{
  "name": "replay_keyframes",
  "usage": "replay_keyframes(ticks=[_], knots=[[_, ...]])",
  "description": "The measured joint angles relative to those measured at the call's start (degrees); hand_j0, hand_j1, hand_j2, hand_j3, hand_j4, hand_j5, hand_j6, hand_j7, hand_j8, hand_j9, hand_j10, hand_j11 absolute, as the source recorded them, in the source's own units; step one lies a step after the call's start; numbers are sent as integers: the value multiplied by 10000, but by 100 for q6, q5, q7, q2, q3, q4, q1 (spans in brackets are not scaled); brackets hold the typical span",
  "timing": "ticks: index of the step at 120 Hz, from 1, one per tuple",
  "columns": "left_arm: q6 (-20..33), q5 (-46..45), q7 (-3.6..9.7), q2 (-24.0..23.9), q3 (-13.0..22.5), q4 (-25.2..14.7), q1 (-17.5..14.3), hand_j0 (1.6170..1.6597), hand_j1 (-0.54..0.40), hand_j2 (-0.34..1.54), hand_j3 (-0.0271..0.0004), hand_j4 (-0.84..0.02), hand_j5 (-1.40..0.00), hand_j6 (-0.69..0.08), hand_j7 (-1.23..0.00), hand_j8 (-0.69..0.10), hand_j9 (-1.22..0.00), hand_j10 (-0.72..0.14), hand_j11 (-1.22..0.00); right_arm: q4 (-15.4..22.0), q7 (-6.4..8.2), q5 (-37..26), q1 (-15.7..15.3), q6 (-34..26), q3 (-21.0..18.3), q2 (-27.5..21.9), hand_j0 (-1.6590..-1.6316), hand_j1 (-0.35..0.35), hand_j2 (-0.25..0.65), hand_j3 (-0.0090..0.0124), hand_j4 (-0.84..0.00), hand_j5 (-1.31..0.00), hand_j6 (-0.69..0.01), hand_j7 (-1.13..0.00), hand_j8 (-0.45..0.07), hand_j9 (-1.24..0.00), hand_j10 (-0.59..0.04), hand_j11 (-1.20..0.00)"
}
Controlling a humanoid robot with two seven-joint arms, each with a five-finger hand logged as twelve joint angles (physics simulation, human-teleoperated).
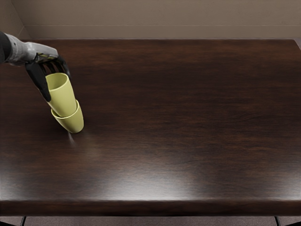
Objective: Pick up cup and place in cup with left hand
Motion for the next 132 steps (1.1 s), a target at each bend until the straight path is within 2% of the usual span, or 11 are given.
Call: replay_keyframes(ticks=[2,15,24,50,69,87,114,132], knots=[[9,-2,-1,-12,-1,5,7,16579,-1862,3008,0,-4903,-6972,-3232,-7029,-3179,-7084,-4833,-7021,0,1,0,0,0,0,0,-16581,-3491,0,0,0,0,-1,0,-1,0,0,0],[32,5,-1,-96,-4,47,67,16571,-1521,2313,0,-4720,-6796,-3110,-6802,-3100,-6819,-4897,-6785,0,0,0,0,1,-1,0,-16581,-3491,0,0,-1,0,-1,0,-1,0,0,0],[41,5,-1,-133,-6,85,95,16573,-1213,1830,0,-4337,-6117,-3178,-6109,-3206,-6124,-4465,-6100,0,1,0,0,0,0,0,-16581,-3491,-1,0,-1,0,-2,0,-1,0,-1,0],[50,-94,-1,-129,-8,213,104,16578,1156,762,0,-2116,-2897,-1721,-2893,-1730,-2897,-2158,-2888,0,1,0,-1,0,-1,0,-16581,-3491,-1,0,-1,0,-2,0,-1,0,-1,0],[46,-326,-1,-61,-18,413,57,16579,2272,381,0,-1124,-1500,-948,-1497,-950,-1498,-1139,-1493,0,0,0,0,1,0,0,-16581,-3491,0,0,-1,0,-2,0,-1,0,-1,0],[27,-756,-1,-58,-119,504,-39,16580,2783,207,0,-670,-861,-592,-858,-591,-857,-673,-854,0,1,0,0,-1,-1,0,-16581,-3491,0,0,-1,0,-2,0,-1,0,-1,0],[-77,-1471,-6,-135,-661,516,-67,16580,3097,97,0,-387,-466,-368,-464,-365,-462,-383,-460,0,1,0,0,-1,-2,0,-16581,-3491,-1,0,-1,0,-2,0,-1,0,-1,0],[-343,-1949,-9,-205,-896,505,-99,16580,3177,67,0,-308,-363,-304,-361,-301,-360,-304,-358,0,1,0,0,-1,0,0,-16581,-3490,-1,0,-1,0,-1,0,-1,0,-1,0]])
